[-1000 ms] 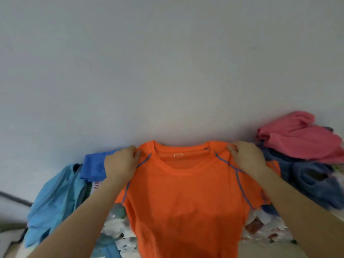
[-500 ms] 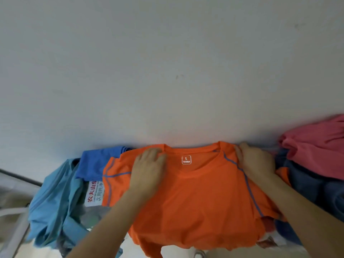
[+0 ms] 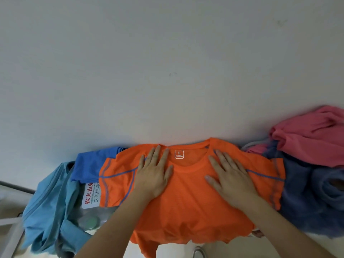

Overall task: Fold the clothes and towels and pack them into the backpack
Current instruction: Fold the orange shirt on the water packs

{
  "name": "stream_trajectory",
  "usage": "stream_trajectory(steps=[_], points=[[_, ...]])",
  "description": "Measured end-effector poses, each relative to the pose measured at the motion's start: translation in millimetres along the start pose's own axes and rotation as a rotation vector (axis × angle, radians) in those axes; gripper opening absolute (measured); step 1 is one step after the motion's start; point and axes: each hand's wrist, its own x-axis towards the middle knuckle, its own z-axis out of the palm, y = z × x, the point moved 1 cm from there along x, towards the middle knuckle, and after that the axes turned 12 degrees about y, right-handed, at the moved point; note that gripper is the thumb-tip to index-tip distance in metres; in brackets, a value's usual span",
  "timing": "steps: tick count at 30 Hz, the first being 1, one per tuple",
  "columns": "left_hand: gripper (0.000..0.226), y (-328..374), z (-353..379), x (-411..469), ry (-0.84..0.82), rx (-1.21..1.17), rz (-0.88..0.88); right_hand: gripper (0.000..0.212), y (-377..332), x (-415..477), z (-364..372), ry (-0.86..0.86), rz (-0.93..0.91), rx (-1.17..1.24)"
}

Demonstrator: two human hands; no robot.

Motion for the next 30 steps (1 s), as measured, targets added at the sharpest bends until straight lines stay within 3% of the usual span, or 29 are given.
stream_trajectory(steps=[3,6,8,11,14,17,21,25,30], points=[[0.067,6.0,-10.3,-2.3,0.105,0.004,0.023,0.077,5.8,-0.6,3.4,-0.105,0.058,-0.009],[0.059,46.2,-18.5,-4.7,0.223,-0.061,0.234,0.073,7.6,4.6,3.7,-0.079,0.039,0.009],[0.058,80.2,-11.9,-10.4,0.201,-0.112,0.377,0.061,8.3,5.9,2.5,-0.037,0.045,0.069],[0.062,103.3,10.3,-16.0,0.073,-0.109,0.411,0.051,14.3,8.0,-4.9,0.113,0.067,0.206],[0.062,102.7,19.2,-16.3,0.042,-0.077,0.377,0.045,25.6,0.0,-37.4,0.292,0.111,0.131],[0.064,107.4,16.0,-13.3,0.06,-0.054,0.383,0.033,50.0,-29.7,-69.7,0.423,0.341,0.013],[0.064,136.2,6.6,-5.5,0.101,-0.102,0.436,0.048,72.9,-59.8,-67.5,0.339,0.575,-0.009],[0.058,159.1,16.6,-5.7,0.055,-0.148,0.426,0.062,82.7,-52.2,-55.0,0.279,0.596,-0.006],[0.06,155.3,27.3,0.9,0.065,-0.086,0.417,0.055,100.7,-42.8,-53.0,0.251,0.6,0.026]])
